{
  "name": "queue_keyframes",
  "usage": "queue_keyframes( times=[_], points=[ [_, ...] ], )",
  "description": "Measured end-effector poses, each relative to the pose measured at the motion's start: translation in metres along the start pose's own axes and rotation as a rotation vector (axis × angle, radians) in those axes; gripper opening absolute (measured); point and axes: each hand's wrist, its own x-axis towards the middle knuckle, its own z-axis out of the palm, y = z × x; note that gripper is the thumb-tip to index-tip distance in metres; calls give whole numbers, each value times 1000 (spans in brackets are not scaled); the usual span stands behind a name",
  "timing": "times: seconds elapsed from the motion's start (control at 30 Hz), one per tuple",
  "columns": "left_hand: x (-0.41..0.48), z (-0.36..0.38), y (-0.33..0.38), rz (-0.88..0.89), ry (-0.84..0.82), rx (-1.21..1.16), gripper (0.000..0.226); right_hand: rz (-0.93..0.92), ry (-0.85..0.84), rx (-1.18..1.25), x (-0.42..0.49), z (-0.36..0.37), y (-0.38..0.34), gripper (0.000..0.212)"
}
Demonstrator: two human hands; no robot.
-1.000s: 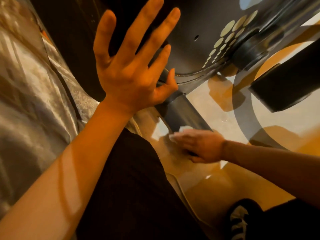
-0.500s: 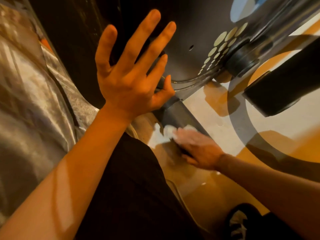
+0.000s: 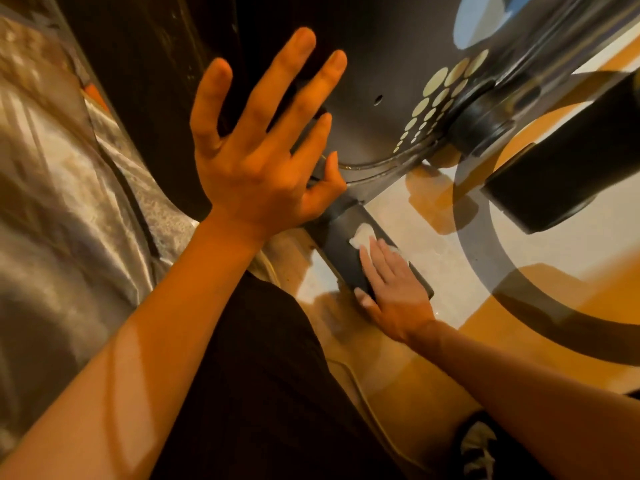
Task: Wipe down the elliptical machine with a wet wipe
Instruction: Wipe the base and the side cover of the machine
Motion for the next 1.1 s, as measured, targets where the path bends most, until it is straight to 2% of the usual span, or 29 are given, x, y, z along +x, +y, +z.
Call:
queue_keyframes(
  times=[0.13, 0.23, 0.4, 0.47, 0.53, 0.6, 0.67, 0.7, 0.83, 0.9, 0.97, 1.1],
  points=[
    [1, -1, 2, -9, -23, -14, 22, 72, -29, 110, -32, 7, -7, 75],
    [-1, 0, 1, -14, -16, -2, 23, -1, -62, 20, -88, 19, 0, 69],
    [0, -1, 1, 7, 4, -7, 21, -6, -4, 17, -13, 4, 6, 74],
    [1, -2, 1, 10, -14, -19, 20, 161, -7, 118, 5, 1, 0, 77],
    [-1, -2, 2, 7, -8, -23, 19, 379, 75, 277, -18, 4, -16, 77],
    [-1, -1, 1, 4, 8, -14, 20, 434, 136, 275, -61, 9, -35, 78],
    [0, 0, -1, 7, 25, -21, 20, 405, 129, 249, -76, 20, -32, 76],
    [0, 1, -1, 15, 34, -22, 20, 437, 144, 280, -65, 21, -27, 75],
    [1, 2, -2, 24, 34, -26, 21, 780, 161, 495, -1, 4, -6, 64],
    [0, 2, -2, 24, 38, -36, 21, 766, 202, 478, -10, 7, -14, 69],
    [-1, 3, -2, 24, 45, -12, 22, 651, 229, 416, -39, 16, -35, 77],
    [-1, 2, -1, 23, 32, -6, 23, 471, 102, 227, -67, 31, -52, 86]
  ],
)
